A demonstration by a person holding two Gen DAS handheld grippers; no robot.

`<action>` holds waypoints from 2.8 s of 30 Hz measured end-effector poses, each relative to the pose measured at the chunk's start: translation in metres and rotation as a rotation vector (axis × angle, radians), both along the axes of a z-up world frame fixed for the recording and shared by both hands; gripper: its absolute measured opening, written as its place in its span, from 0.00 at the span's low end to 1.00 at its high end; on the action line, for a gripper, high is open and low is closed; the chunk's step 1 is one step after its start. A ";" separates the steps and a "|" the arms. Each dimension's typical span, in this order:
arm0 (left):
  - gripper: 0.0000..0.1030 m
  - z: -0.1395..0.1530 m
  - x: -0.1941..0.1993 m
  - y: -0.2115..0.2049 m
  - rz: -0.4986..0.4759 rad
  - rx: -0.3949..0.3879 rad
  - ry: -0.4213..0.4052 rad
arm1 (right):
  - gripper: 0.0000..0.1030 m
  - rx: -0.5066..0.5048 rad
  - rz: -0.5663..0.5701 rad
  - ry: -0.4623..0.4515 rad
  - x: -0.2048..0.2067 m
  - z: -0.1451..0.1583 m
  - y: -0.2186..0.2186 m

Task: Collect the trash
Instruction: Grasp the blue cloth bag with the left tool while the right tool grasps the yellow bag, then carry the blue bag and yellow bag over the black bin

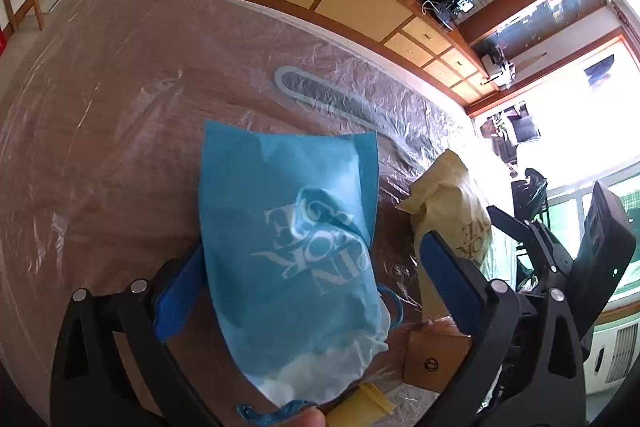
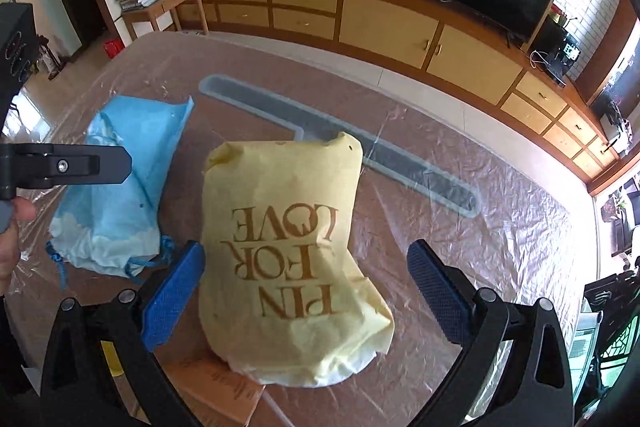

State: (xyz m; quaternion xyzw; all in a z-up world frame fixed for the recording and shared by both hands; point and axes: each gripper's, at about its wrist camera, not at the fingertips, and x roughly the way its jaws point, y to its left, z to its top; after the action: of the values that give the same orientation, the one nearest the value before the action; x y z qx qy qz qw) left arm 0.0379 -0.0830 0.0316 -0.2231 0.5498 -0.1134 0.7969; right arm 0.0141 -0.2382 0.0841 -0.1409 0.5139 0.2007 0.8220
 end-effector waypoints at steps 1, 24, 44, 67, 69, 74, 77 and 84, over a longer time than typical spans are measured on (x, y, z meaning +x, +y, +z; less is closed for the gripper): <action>0.98 -0.002 0.003 -0.002 -0.009 0.019 0.002 | 0.96 0.000 -0.001 0.006 0.002 -0.003 0.001; 0.59 0.001 -0.003 -0.030 -0.138 0.245 -0.104 | 0.65 0.165 -0.040 0.095 0.020 -0.018 -0.012; 0.53 0.037 -0.024 -0.006 -0.106 0.172 -0.202 | 0.58 0.388 -0.212 0.005 0.004 0.023 -0.074; 0.53 0.074 -0.109 -0.008 -0.145 0.229 -0.326 | 0.57 0.620 -0.248 -0.031 -0.131 0.069 -0.109; 0.53 0.075 -0.118 -0.008 -0.149 0.230 -0.331 | 0.56 0.633 -0.240 -0.026 -0.144 0.070 -0.108; 0.53 0.077 -0.147 -0.015 -0.169 0.254 -0.348 | 0.56 0.657 -0.212 -0.023 -0.177 0.076 -0.106; 0.53 0.070 -0.162 -0.021 -0.185 0.260 -0.335 | 0.56 0.601 -0.211 -0.030 -0.187 0.073 -0.100; 0.53 0.053 -0.181 -0.018 -0.148 0.247 -0.301 | 0.64 0.437 -0.079 -0.020 -0.208 0.045 -0.056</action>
State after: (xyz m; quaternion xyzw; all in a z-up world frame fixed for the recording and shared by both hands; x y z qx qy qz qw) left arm -0.1432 -0.1005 0.0851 -0.0631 0.4492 -0.1355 0.8808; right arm -0.1936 -0.2946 0.1294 0.0586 0.4551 0.2735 0.8454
